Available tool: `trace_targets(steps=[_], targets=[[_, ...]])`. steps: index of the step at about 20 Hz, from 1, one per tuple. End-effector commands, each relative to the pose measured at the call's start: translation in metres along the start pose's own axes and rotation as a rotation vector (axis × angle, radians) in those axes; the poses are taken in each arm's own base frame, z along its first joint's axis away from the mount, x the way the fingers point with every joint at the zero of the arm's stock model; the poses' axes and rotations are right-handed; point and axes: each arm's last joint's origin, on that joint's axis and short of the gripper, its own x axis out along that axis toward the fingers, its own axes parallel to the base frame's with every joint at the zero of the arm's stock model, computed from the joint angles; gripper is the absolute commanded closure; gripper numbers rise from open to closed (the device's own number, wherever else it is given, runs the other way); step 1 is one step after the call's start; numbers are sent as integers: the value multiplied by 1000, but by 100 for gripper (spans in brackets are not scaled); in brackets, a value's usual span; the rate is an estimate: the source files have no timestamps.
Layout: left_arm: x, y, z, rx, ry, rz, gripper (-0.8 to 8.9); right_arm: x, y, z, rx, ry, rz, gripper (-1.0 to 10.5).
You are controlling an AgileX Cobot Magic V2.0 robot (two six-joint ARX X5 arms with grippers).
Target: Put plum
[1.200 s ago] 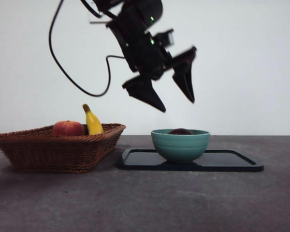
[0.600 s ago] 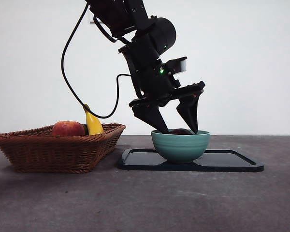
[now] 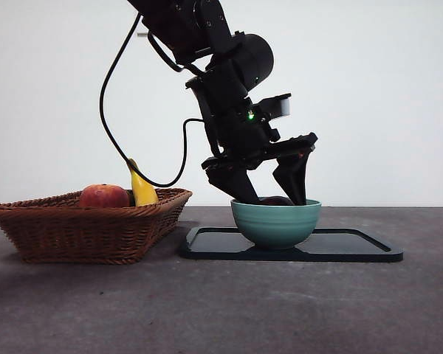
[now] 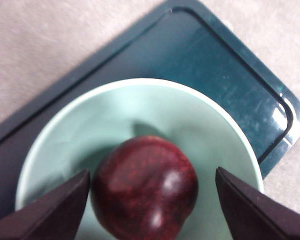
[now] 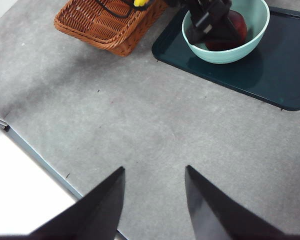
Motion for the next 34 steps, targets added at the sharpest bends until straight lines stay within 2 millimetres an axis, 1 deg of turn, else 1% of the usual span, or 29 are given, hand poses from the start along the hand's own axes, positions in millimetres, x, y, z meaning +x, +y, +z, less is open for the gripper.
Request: trace_targets(steps=[1, 8, 9, 14, 16, 19, 21, 22, 24, 26, 28, 31, 32, 34], targets=[[7, -6, 4, 30, -10, -8, 412, 0, 1, 1, -9, -4, 2, 755], [15, -5, -2, 38, 28, -3, 413, 0, 1, 1, -10, -4, 2, 755], [15, -5, -2, 40, 28, 2, 425, 0, 1, 1, -10, -4, 2, 755], [15, -5, -2, 41, 31, 8, 576, 0, 1, 2, -14, -5, 1, 755], [15, -5, -1, 42, 26, 8, 597, 0, 1, 2, -14, -5, 1, 756], [7, -4, 5, 39, 16, 10, 596, 0, 1, 2, -14, -5, 1, 755], [-7, -4, 14, 40, -13, 14, 596, 0, 0, 2, -14, -5, -3, 755], [-17, -4, 20, 42, -36, 15, 596, 0, 0, 2, -14, -6, -14, 755], [-43, -4, 34, 42, -88, 23, 596, 0, 0, 2, -14, -6, -18, 755], [-77, -3, 46, 41, -138, 31, 596, 0, 0, 1, -13, -6, -17, 755], [-114, -3, 54, 40, -197, 42, 596, 0, 0, 2, -13, -6, -17, 755], [-181, -1, 55, 23, -280, 65, 596, 0, 0, 2, -14, -7, -17, 755], [-206, 0, 52, 15, -304, 75, 596, 0, 0, 2, -14, -7, -17, 755], [-250, 1, 43, -15, -328, 92, 596, 0, 0, 1, -14, -7, -17, 755]])
